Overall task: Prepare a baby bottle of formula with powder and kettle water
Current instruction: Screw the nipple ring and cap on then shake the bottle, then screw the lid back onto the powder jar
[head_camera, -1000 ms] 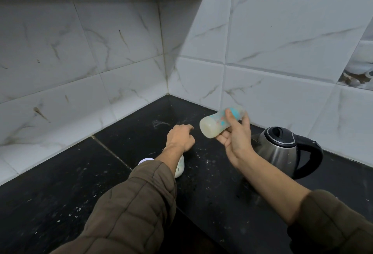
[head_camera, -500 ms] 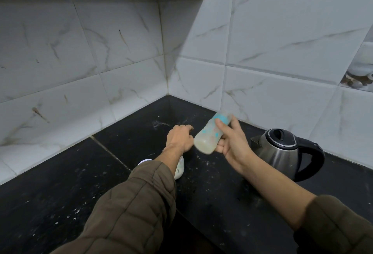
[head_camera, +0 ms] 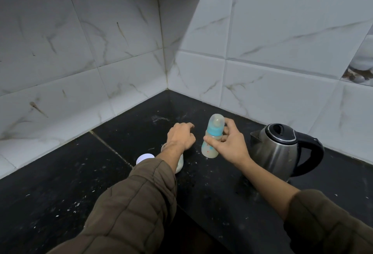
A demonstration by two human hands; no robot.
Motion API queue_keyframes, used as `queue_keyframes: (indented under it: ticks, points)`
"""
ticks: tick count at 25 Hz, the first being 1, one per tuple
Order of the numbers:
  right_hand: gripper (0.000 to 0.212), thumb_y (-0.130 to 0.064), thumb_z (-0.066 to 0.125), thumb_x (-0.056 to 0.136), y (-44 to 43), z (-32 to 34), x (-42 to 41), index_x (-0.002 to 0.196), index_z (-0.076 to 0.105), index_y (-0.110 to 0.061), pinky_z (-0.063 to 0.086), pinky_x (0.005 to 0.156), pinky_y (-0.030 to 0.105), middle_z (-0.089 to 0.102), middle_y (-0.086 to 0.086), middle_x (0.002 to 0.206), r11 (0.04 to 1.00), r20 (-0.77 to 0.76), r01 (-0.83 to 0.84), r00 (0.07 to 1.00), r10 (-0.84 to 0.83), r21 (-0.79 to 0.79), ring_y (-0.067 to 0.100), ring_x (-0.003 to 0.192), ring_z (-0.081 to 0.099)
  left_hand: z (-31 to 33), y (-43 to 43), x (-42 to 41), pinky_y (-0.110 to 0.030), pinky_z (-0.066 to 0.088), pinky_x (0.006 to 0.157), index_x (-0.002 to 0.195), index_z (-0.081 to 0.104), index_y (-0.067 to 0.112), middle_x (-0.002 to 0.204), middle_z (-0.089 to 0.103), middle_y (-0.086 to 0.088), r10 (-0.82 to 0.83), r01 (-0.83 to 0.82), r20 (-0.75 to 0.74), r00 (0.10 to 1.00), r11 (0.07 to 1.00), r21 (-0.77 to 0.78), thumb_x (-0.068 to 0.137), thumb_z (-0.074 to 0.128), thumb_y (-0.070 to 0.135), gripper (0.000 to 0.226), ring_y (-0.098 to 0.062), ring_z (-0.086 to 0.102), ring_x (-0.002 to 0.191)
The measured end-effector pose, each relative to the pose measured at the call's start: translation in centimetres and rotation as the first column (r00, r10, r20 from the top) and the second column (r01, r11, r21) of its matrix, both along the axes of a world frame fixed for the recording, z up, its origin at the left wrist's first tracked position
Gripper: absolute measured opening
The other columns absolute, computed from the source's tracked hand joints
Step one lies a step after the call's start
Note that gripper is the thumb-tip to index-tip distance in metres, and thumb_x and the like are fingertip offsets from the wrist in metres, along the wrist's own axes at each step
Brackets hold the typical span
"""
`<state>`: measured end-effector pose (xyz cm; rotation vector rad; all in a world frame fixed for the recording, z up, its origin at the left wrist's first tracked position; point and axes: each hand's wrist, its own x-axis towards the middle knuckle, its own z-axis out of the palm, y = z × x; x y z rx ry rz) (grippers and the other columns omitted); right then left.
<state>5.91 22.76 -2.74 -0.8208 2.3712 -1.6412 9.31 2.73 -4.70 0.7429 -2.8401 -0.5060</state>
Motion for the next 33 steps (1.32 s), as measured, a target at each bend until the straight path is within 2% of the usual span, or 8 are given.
queue_keyframes:
  ticks: [7,11,16,24,27,30,31,33]
  points:
    - [0.074,-0.037,0.093,0.073,-0.4,-3.4,-0.1,0.128,0.044,-0.029,0.058,0.092,0.039,0.062,-0.011,0.112,0.965,-0.041,0.015,0.999,-0.005,0.261,0.015,0.106,0.065,-1.0,0.4,1.0,-0.044,0.047,0.109,0.148,0.057,0.025,0.144,0.063,-0.005,0.0,0.0,0.031,1.0,1.0,0.018,0.096,0.053,0.016,0.052,-0.027,0.052,0.135]
    - [0.07,-0.031,0.093,0.074,0.2,-5.2,0.0,0.124,0.043,-0.028,0.056,0.091,0.038,0.061,-0.006,0.116,0.926,0.002,-0.041,0.999,0.044,0.375,0.018,0.107,0.063,-1.7,0.1,1.7,-0.044,0.047,0.11,0.147,0.058,0.025,0.143,0.064,-0.005,0.015,-0.016,0.043,0.999,0.999,0.031,0.096,0.052,0.016,0.052,-0.028,0.052,0.135]
    - [0.066,-0.027,0.092,0.077,0.5,-6.2,0.5,0.119,0.041,-0.03,0.052,0.085,0.034,0.061,-0.004,0.117,0.902,0.039,-0.082,0.997,0.072,0.424,0.017,0.105,0.062,-2.5,-0.2,2.3,-0.043,0.047,0.108,0.146,0.06,0.025,0.14,0.066,-0.004,0.026,-0.027,0.039,0.999,0.999,0.022,0.096,0.051,0.015,0.051,-0.027,0.051,0.135]
    - [0.068,-0.028,0.091,0.078,0.2,-6.9,0.5,0.12,0.038,-0.031,0.055,0.095,0.041,0.061,0.0,0.126,0.884,0.076,-0.085,0.996,0.055,0.46,0.016,0.107,0.059,-2.4,-1.0,2.1,-0.045,0.049,0.108,0.145,0.061,0.026,0.141,0.065,-0.002,0.02,-0.021,0.015,1.0,1.0,0.018,0.096,0.052,0.014,0.051,-0.027,0.052,0.134]
    - [0.085,-0.032,0.095,0.072,0.5,-6.6,0.1,0.133,0.036,-0.031,0.053,0.1,0.043,0.059,0.002,0.136,0.866,0.131,-0.13,0.989,0.075,0.483,0.019,0.115,0.059,-2.0,-1.3,1.9,-0.044,0.049,0.108,0.144,0.061,0.026,0.141,0.065,-0.001,0.021,-0.021,-0.005,1.0,1.0,0.008,0.096,0.052,0.014,0.05,-0.026,0.053,0.134]
    - [0.139,-0.047,0.099,0.061,0.8,-5.5,-0.4,0.164,0.007,-0.029,0.039,0.119,0.044,0.045,0.0,0.159,0.889,0.158,-0.184,0.979,0.128,0.418,0.021,0.143,0.047,-1.4,-2.0,2.0,-0.043,0.048,0.108,0.144,0.062,0.025,0.141,0.065,-0.001,0.029,-0.029,-0.023,0.999,1.0,-0.006,0.095,0.052,0.014,0.051,-0.026,0.053,0.133]
    - [0.144,-0.054,0.096,0.061,0.7,-4.9,-0.6,0.166,0.001,-0.029,0.035,0.121,0.043,0.041,-0.002,0.162,0.922,0.115,-0.148,0.987,0.114,0.357,0.019,0.148,0.041,-1.1,-2.4,2.2,-0.043,0.048,0.108,0.143,0.062,0.025,0.141,0.066,0.0,0.04,-0.041,-0.036,0.999,0.999,-0.012,0.094,0.052,0.014,0.051,-0.026,0.053,0.133]
    - [0.128,-0.063,0.086,0.071,-0.2,-3.2,-1.0,0.167,0.009,-0.026,0.037,0.12,0.042,0.045,-0.002,0.16,0.979,-0.026,-0.014,0.999,0.019,0.202,0.015,0.146,0.043,-0.6,-3.4,2.5,-0.042,0.049,0.107,0.142,0.063,0.025,0.14,0.066,0.0,0.058,-0.06,-0.071,0.996,0.998,-0.016,0.094,0.053,0.014,0.051,-0.025,0.055,0.132]
